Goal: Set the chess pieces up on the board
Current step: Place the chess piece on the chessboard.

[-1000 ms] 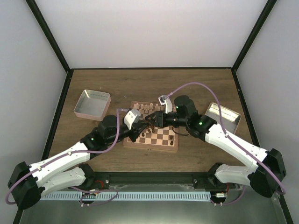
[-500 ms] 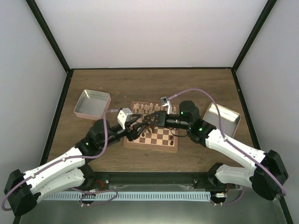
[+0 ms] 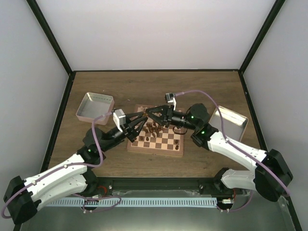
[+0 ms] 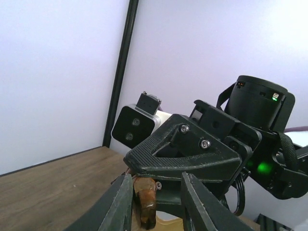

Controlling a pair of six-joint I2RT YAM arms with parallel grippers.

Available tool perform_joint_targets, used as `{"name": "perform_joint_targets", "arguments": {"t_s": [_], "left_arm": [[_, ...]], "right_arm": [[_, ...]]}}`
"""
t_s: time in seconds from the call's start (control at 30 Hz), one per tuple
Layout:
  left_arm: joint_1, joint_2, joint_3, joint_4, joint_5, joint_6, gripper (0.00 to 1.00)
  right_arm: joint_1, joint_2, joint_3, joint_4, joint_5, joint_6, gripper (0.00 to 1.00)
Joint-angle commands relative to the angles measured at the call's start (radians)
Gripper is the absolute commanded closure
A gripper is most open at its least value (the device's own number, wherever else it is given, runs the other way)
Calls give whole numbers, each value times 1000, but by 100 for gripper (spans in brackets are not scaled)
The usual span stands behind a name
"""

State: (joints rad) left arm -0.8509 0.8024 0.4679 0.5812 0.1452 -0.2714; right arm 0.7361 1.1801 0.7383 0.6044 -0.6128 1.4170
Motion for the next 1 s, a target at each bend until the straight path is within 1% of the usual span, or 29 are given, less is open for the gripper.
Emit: {"name": "perform_joint_targets", "arguments": {"t_s": [0.0,0.13,0.23,0.27,0.33,0.4,0.47,0.53,0.63,0.87,0.9,0.97], "left_arm": [[2,21,-6,100,28,43,72],[2,25,-12,125,31,54,77],[2,33,-15,129,31,58,77],[1,34,-17,133,31,58,76],[1,40,-22,141,34,58,69],[1,45,-25,144,33,59,65],[2,50,-26,144,34,61,65],[2,51,-26,146,35,64,66],[1,43,-29,152,31,68,69],[1,39,-28,170,20,82,66],[1,39,-28,172,18,83,67],[2,41,-28,170,17,86,73]], "right_arm": [[-6,33,32,129,-40,87,85],[-6,34,27,129,-35,93,85],[-7,33,21,133,-26,102,86],[-7,32,13,146,-17,112,85],[-7,35,-6,185,-7,137,85],[-9,40,-9,196,-4,147,85],[-10,42,-10,209,-1,154,85],[-10,43,-10,215,2,152,86],[-10,41,-13,177,11,136,85],[-13,44,-26,174,10,142,85],[-12,45,-26,173,11,141,85],[-12,44,-25,170,11,140,85]]}}
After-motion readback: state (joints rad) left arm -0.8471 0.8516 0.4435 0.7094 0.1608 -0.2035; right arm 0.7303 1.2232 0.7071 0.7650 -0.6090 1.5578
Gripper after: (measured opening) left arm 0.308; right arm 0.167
